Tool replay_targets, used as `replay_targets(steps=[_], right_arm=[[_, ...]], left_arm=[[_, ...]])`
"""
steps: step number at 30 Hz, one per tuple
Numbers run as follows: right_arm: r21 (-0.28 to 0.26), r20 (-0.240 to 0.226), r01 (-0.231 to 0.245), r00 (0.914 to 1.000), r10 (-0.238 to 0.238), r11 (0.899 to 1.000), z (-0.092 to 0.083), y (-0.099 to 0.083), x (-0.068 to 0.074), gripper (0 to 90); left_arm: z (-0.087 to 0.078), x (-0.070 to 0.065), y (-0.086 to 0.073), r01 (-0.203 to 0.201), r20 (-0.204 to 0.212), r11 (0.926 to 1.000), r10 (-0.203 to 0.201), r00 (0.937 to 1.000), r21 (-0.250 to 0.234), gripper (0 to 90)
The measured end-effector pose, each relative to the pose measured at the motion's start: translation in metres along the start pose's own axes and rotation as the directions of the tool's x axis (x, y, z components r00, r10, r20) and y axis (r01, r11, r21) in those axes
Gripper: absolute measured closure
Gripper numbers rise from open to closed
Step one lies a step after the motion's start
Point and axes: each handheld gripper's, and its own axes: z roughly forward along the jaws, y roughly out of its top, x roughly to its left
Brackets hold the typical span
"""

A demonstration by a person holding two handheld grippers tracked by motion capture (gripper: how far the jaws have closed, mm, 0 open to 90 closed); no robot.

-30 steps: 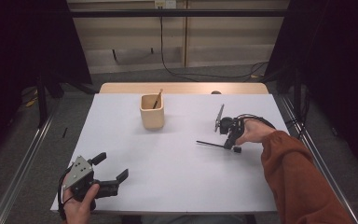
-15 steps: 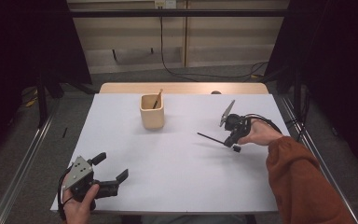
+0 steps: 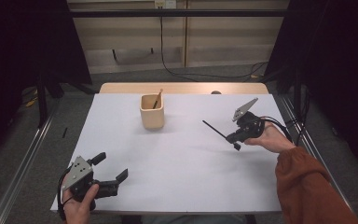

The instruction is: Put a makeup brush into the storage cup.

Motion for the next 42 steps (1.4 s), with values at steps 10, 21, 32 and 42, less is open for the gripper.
replay_targets(steps=[10,21,32,42], right_arm=[[-0.138,0.005,-0.048,0.9988,0.049,0.989,-0.006,-0.012,0.008,86.1],[-0.333,0.007,-0.072,0.9969,0.078,0.94,-0.013,-0.025,0.021,86.1],[-0.58,-0.013,-0.094,0.9943,0.106,0.809,-0.027,-0.034,0.025,86.1],[-0.622,-0.033,-0.109,0.993,0.113,0.776,-0.032,-0.037,0.031,86.1]], left_arm=[[0.0,-0.001,0.0,-0.005,0.0,1.0,0.005,1.0,0.0,2.4],[-0.001,-0.001,0.0,-0.001,-0.005,1.0,0.001,1.0,-0.006,2.3],[-0.002,0.001,0.001,0.001,-0.007,0.9999,-0.001,1.0,-0.014,2.3],[-0.003,0.0,0.001,0.004,-0.002,0.9999,-0.004,1.0,-0.016,2.3]])
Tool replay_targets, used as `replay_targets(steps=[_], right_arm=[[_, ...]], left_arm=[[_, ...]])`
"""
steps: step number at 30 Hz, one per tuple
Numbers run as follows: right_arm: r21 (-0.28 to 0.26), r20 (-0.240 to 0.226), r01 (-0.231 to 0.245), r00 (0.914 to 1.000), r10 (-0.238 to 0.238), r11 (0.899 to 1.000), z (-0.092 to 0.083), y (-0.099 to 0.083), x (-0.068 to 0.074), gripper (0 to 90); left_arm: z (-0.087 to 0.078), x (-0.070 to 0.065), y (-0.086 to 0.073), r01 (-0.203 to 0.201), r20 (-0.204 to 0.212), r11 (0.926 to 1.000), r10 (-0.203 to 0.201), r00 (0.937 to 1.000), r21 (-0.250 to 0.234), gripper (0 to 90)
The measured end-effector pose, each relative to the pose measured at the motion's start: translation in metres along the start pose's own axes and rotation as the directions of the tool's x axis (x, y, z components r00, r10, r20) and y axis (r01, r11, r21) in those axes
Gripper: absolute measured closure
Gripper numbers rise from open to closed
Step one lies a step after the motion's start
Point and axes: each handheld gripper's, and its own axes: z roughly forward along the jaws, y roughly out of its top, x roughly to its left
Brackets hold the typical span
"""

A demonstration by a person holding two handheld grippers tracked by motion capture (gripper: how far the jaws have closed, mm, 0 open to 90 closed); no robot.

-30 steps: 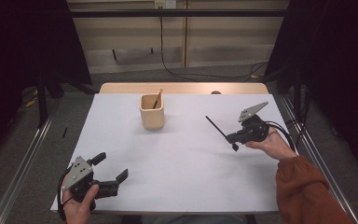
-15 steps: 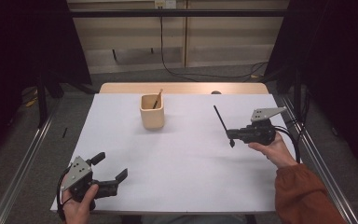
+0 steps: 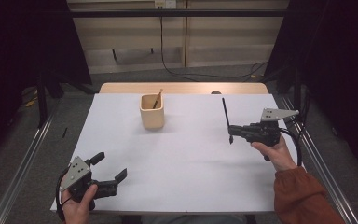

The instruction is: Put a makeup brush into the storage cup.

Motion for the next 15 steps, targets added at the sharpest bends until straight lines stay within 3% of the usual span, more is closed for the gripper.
replay_targets(steps=[15], right_arm=[[0.036,-0.113,0.038,0.9931,-0.034,0.999,0.009,0.009,0.034,86.2]], left_arm=[[0.0,0.0,0.0,-0.001,0.003,1.0,0.001,1.0,-0.002,2.2]])
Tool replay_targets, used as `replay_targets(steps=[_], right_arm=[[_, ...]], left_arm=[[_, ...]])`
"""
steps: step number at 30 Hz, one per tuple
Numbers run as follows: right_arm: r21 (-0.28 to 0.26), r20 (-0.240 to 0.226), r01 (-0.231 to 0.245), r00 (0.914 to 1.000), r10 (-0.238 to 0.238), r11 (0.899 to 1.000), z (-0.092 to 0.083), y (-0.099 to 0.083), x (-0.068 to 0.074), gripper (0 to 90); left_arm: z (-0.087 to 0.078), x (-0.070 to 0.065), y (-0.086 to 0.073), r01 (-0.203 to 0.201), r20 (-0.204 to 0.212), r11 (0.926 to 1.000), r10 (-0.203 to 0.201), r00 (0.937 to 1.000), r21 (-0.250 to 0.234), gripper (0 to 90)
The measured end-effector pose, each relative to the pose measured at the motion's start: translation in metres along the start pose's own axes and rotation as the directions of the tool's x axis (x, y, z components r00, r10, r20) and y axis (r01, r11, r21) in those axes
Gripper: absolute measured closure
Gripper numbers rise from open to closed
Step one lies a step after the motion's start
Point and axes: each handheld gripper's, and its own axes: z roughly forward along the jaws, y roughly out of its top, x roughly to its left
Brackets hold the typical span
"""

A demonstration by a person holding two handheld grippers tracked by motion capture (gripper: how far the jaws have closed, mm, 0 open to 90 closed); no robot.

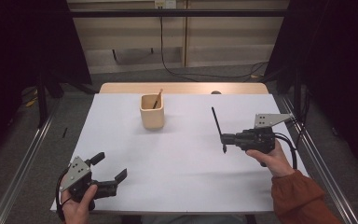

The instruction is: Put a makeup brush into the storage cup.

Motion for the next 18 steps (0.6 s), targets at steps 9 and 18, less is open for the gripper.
replay_targets(steps=[9,18], right_arm=[[0.022,-0.069,0.013,0.9975,-0.011,1.0,0.017,0.005,0.013,86.1],[0.08,-0.089,0.051,0.9951,-0.044,0.995,0.031,0.014,0.023,86.1]], left_arm=[[0.001,0.0,0.0,-0.007,0.0,0.9999,0.007,1.0,0.007,2.2],[0.001,0.0,0.0,-0.006,0.003,1.0,0.006,1.0,0.007,2.1]])
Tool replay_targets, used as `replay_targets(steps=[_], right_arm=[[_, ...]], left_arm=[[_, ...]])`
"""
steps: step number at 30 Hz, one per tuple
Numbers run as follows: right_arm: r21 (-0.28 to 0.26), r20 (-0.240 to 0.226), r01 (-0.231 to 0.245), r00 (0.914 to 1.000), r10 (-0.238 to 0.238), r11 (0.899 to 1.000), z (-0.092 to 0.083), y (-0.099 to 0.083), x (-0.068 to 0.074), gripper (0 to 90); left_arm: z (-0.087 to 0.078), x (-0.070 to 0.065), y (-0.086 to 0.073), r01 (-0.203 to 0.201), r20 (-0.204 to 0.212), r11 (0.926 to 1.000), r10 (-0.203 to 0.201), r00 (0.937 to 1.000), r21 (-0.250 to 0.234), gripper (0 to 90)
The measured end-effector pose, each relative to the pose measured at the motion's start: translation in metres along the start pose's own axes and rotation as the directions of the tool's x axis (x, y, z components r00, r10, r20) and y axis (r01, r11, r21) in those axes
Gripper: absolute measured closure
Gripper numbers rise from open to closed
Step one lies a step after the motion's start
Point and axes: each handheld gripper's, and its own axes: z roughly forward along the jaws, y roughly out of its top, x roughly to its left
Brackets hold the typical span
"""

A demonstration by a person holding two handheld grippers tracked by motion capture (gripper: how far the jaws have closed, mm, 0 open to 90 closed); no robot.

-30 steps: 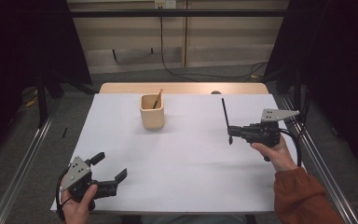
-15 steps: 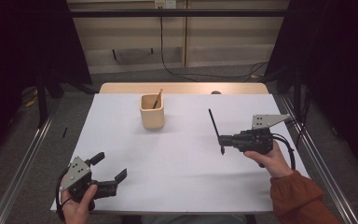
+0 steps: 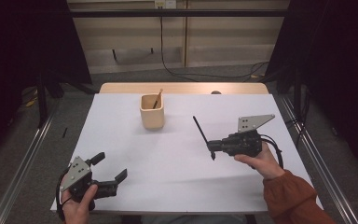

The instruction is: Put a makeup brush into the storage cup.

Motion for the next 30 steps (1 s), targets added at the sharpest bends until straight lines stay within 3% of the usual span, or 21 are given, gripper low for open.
replay_targets(steps=[5,10,16,23,26,30], right_arm=[[0.058,-0.057,0.032,0.9979,-0.028,0.998,0.006,0.002,-0.001,86.1],[0.137,-0.078,0.08,0.9945,-0.069,0.987,0.016,0.011,0.004,86.1],[0.259,-0.072,0.119,0.992,-0.104,0.958,0.028,0.021,0.006,86.1],[0.335,-0.087,0.149,0.9881,-0.127,0.93,0.029,0.03,0.005,86.0],[0.39,-0.089,0.17,0.9851,-0.147,0.905,0.032,0.033,0.006,86.0],[0.477,-0.091,0.192,0.9814,-0.169,0.858,0.039,0.034,0.007,86.0]], left_arm=[[0.0,0.0,0.0,-0.001,0.001,1.0,0.001,1.0,0.002,2.1],[0.0,0.0,0.0,0.004,-0.009,1.0,-0.005,1.0,-0.002,2.0],[0.0,0.0,0.0,-0.002,-0.004,1.0,0.002,1.0,0.001,1.9],[0.001,0.0,0.0,0.004,-0.003,1.0,-0.004,1.0,0.004,1.9],[0.001,-0.001,0.0,0.0,0.002,1.0,0.0,1.0,0.008,2.0],[0.001,-0.001,0.0,0.002,0.002,1.0,-0.002,1.0,0.005,2.0]])
